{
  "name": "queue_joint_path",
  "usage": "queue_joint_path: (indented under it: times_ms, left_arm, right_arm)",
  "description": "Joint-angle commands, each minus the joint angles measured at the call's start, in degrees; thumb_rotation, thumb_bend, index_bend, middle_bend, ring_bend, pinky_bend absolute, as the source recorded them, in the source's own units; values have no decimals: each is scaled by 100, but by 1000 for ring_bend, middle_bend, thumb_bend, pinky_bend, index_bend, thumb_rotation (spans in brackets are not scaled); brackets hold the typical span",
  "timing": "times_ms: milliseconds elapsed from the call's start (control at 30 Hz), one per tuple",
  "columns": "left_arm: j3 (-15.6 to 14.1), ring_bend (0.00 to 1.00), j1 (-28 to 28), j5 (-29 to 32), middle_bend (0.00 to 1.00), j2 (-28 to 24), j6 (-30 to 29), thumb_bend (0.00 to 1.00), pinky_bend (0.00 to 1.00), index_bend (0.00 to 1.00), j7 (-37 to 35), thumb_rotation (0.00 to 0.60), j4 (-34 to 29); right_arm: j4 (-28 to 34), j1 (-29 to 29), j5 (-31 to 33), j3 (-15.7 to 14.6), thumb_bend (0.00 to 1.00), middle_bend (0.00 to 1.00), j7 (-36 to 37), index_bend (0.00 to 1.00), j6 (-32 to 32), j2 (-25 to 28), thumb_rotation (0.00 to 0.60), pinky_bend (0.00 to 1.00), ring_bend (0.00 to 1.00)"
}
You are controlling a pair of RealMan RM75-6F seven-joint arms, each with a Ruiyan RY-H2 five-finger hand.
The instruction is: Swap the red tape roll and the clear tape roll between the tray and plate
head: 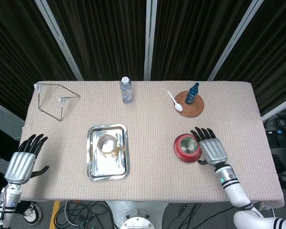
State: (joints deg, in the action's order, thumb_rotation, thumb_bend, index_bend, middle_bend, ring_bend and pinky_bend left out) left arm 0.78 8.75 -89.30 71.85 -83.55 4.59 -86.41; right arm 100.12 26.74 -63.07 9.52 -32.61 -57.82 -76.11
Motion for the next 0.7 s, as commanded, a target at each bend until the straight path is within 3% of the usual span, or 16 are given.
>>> queue_joint_path:
  times_ms: [33,400,700]
  left_arm:
    - [-11,3,-11,-14,67,15,-17,108,162,99,-29,600,32]
    - [-43,3,5,-33,67,2,38,108,162,99,-220,600,84]
    - [-64,3,24,-29,66,10,98,109,162,99,-261,600,115]
  right_arm:
    - [-89,155,171,-15,0,0,-184,0,65,-158,600,0,0]
    - [-406,586,686,-72,0,7,-387,0,226,-486,600,0,0]
    - [-580,688,595,-209,47,117,-224,14,154,-593,600,38,41]
